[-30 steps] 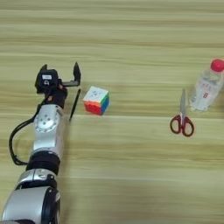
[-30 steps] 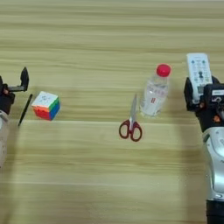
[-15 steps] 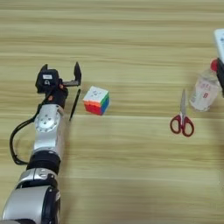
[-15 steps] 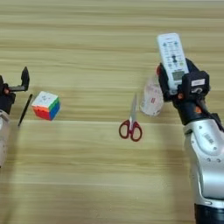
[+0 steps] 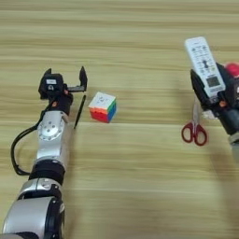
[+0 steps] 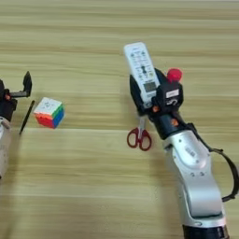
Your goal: Move the objects on the table
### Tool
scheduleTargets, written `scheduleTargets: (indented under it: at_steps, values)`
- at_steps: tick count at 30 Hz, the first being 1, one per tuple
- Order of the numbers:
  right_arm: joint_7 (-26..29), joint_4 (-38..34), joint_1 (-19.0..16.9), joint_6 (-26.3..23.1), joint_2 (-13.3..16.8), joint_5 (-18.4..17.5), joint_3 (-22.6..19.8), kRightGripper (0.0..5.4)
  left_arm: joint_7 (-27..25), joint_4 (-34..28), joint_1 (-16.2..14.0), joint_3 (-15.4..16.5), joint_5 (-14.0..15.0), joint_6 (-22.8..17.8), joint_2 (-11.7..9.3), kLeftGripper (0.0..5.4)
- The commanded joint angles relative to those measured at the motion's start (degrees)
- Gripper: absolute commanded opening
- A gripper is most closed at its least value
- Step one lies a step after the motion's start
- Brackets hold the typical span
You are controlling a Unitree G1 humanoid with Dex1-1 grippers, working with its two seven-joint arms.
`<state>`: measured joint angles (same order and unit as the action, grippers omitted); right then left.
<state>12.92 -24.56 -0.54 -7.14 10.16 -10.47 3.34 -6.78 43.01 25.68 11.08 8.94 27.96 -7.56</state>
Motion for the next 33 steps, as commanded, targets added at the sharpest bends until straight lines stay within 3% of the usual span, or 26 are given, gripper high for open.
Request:
scheduleTargets:
  at_steps: [1,13,33]
  values:
    - [0.19,2.71,0.63,-0.27,-1.47,1.34,2.83,2.91,0.09,0.68,0.94,0.04,-0.48,0.52,-0.04,5.40]
    - [0.30,15.61,3.53,1.12,-5.54,3.38,6.52,2.91,0.11,0.81,1.00,0.00,-0.47,0.61,0.04,5.40]
    - [0.78,31.19,5.72,5.70,-8.01,8.25,9.11,2.91,0.28,0.51,0.82,-0.15,-0.55,0.62,0.21,5.40]
